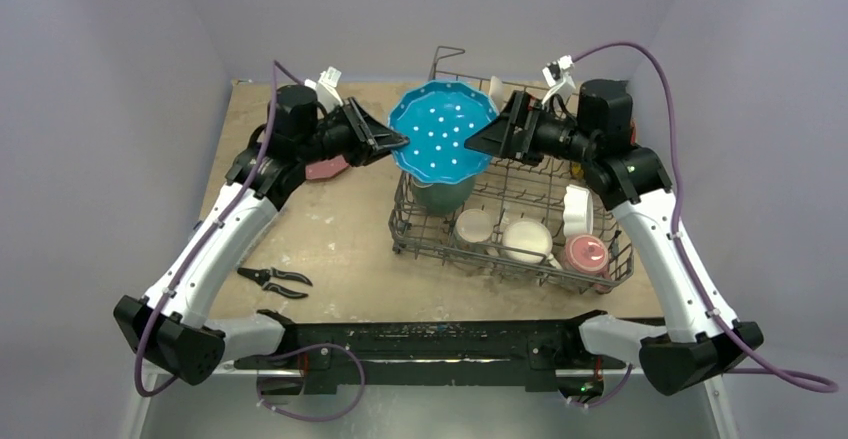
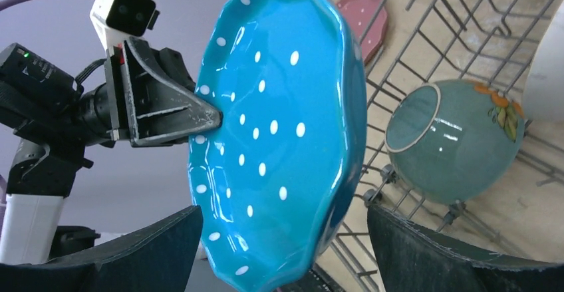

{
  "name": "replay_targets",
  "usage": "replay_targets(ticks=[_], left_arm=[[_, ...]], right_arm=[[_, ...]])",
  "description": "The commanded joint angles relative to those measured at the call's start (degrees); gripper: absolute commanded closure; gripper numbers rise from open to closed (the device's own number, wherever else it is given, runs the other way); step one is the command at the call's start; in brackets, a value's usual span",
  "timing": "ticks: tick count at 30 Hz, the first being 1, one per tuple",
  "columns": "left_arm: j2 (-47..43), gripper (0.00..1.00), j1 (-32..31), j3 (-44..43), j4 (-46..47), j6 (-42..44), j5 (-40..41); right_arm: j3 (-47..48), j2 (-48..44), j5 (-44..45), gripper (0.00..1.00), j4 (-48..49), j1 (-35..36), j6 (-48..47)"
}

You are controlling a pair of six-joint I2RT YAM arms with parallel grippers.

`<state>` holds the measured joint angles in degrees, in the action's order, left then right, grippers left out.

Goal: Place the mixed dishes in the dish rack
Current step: Insert the plate into the dish rack.

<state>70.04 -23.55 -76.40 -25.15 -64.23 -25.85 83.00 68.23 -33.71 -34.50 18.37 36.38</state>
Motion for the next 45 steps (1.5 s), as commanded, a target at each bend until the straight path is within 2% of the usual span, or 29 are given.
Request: replay_targets(ticks=[1, 5, 7, 8, 10, 12, 14, 16, 18, 19, 20, 21, 24, 26, 32, 35, 37, 39, 42, 45], left_arm=[[0.14, 1.00, -3.14, -4.24, 10.75, -4.19, -1.10], [0.33, 1.00, -6.03, -2.74, 11.70, -5.11, -1.02], [0.10, 1.00, -7.05, -2.04, 11.62, -5.11, -0.86], [0.05, 1.00, -7.55, -1.96, 11.49, -5.01, -0.88], [-0.06, 1.00, -8.47, -1.91, 10.13, -4.25, -0.67], [-0.08, 1.00, -9.22, -1.91, 8.44, -3.46, -0.14], [-0.08, 1.00, -9.65, -1.91, 7.03, -3.28, 0.01], [-0.23, 0.96, -9.91, -1.99, 5.54, -3.09, 0.21], [-0.52, 0.78, -10.20, -2.55, 3.37, -2.20, 0.90], [-1.12, 0.67, -10.40, -2.77, 2.55, -1.81, 1.52], [-1.68, 0.45, -10.40, -2.75, 2.05, -1.45, 2.11], [-2.53, 0.35, -10.45, -2.71, 1.29, -1.09, 2.76], [-5.34, 0.23, -10.39, -2.56, -1.64, -0.30, 5.76], [-6.96, 0.17, -10.32, -3.07, -4.56, 1.03, 7.58], [-10.79, 0.15, -9.48, -5.92, -16.26, 6.68, 12.04], [-13.37, 0.14, -5.44, -1.43, -12.78, 2.32, 7.20], [-15.24, 0.15, -2.89, 3.53, -7.08, -1.93, 3.44], [-15.09, 0.15, -1.83, 3.41, -5.71, -2.60, 2.01], [-11.25, 0.15, -1.54, -2.65, -10.37, 2.59, 1.03], [-6.83, 0.16, -1.09, -10.13, -16.58, 9.86, -0.52]], right_arm=[[-5.34, -2.05, -2.77, 0.06, 7.42, 0.01, 7.79], [-10.79, -3.99, -4.92, 0.15, 13.90, 0.01, 14.33], [-12.88, -4.87, -5.53, 0.22, 15.35, -0.01, 16.38], [-14.31, -5.46, -5.89, 0.30, 16.20, 0.01, 17.48], [-17.95, -7.18, -6.57, 0.45, 19.59, 0.00, 19.80], [-21.94, -9.32, -6.71, 0.69, 22.78, 0.05, 22.97], [-24.59, -11.04, -6.73, 0.99, 25.18, 0.06, 26.19], [-25.39, -12.66, -5.70, 1.00, 26.05, 0.06, 27.54], [-25.16, -14.74, -4.01, 1.00, 25.94, -0.01, 27.48], [-24.83, -15.57, -2.74, 1.00, 25.64, 0.00, 27.63], [-24.56, -16.46, -1.44, 1.00, 25.25, 0.02, 27.57], [-24.07, -17.18, 0.01, 1.00, 24.89, 0.00, 27.22], [-21.80, -18.52, 4.28, 1.00, 22.24, -0.07, 26.21], [-18.25, -18.66, 9.42, 1.00, 16.71, -0.24, 24.02], [-3.88, -17.71, 32.04, 1.00, -0.82, -0.29, 12.45], [1.11, -16.76, 44.91, 1.00, -6.01, -0.23, 5.39], [3.08, -16.70, 51.11, 1.00, -5.53, -0.22, 0.79], [4.90, -15.49, 56.82, 1.00, -6.24, -0.26, -3.33], [5.55, -12.65, 63.62, 1.00, -5.43, -0.26, -10.68], [2.41, -10.76, 65.45, 1.00, -0.05, -0.33, -19.35]])
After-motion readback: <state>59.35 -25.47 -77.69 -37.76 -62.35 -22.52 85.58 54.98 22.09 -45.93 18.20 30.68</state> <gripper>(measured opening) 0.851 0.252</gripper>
